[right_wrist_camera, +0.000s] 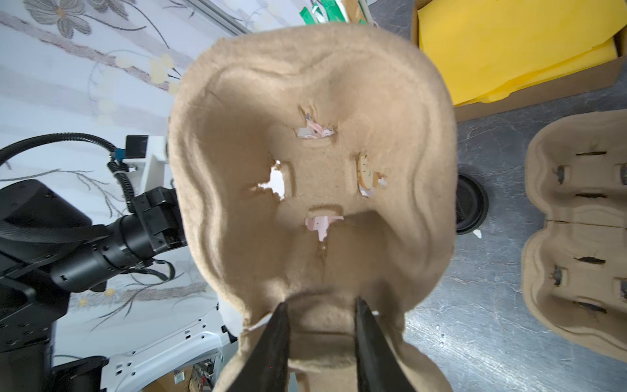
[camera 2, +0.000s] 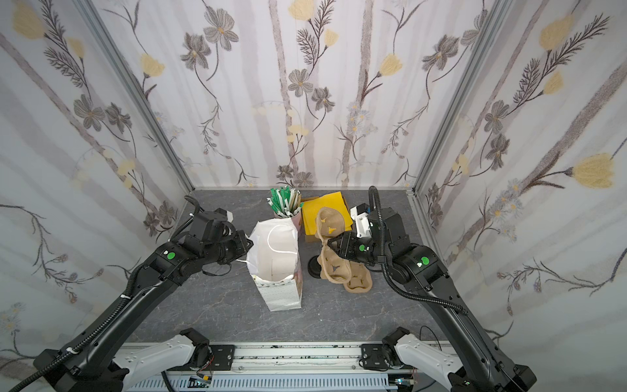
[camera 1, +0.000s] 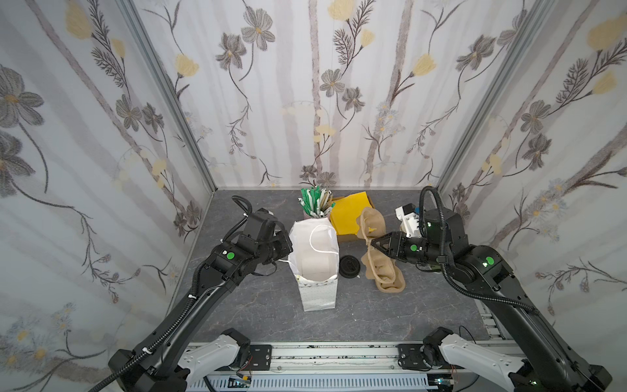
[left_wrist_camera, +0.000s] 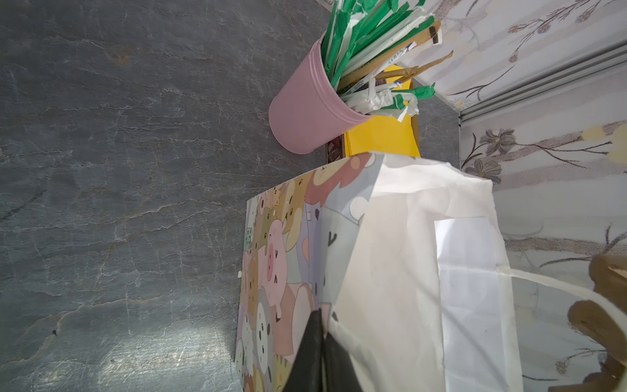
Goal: Pack a coffee takeout order
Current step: Place the cup tray in the takeout bag.
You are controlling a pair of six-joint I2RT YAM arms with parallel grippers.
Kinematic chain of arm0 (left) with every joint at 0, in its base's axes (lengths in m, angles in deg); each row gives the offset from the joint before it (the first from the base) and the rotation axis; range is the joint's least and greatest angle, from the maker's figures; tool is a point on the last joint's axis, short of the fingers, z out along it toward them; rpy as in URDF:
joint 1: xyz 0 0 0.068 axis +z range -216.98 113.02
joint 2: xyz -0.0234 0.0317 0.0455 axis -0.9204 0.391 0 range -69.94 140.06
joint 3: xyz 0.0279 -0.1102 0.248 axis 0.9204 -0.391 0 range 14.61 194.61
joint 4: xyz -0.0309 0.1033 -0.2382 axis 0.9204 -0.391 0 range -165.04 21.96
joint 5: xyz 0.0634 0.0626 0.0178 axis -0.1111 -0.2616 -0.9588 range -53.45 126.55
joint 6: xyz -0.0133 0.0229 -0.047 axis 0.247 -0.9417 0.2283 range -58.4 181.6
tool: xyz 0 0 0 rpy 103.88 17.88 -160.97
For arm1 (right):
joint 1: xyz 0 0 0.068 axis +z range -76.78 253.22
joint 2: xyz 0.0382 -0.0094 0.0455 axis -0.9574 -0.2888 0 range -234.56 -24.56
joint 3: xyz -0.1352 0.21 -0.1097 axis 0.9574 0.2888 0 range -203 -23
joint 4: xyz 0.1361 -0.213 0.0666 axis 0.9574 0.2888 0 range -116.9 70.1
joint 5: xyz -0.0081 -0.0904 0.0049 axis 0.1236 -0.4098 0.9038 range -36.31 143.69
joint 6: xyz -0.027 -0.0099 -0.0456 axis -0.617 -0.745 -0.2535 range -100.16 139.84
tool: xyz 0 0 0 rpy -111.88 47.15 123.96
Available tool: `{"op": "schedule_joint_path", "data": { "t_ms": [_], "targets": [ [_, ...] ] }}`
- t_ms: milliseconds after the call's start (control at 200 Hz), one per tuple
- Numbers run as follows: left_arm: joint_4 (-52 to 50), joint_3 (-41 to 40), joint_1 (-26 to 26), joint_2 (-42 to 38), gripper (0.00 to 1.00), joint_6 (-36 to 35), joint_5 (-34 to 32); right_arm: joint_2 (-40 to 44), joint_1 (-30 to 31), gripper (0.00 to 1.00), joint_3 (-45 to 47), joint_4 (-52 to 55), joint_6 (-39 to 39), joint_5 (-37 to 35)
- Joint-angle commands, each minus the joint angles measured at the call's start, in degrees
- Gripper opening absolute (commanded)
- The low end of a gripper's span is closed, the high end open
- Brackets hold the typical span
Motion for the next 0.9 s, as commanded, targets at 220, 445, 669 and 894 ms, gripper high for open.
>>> {"op": "schedule_joint_path", "data": {
  "t_ms": [220, 445, 669, 894],
  "targets": [
    [3.31, 0.06, -0.99, 0.40, 0.00, 1.52, -1.70, -6.82, 9.72, 0.30, -10.40, -6.93, 9.50, -2.19],
    [4.39, -0.25, -0.97, -0.04, 0.00, 2.16, -0.03, -12.43, 18.01, 0.30, -12.31, -19.19, 16.00, -1.84],
    [5.04, -0.85, -0.89, -1.05, 0.00, 3.16, 0.34, -18.97, 21.08, 0.30, -13.84, -26.29, 17.78, -0.42],
    [5.73, -2.79, -0.92, -2.27, 0.00, 4.51, 0.79, -22.57, 21.13, 0.30, -13.12, -30.27, 18.04, -0.46]
  ]
}}
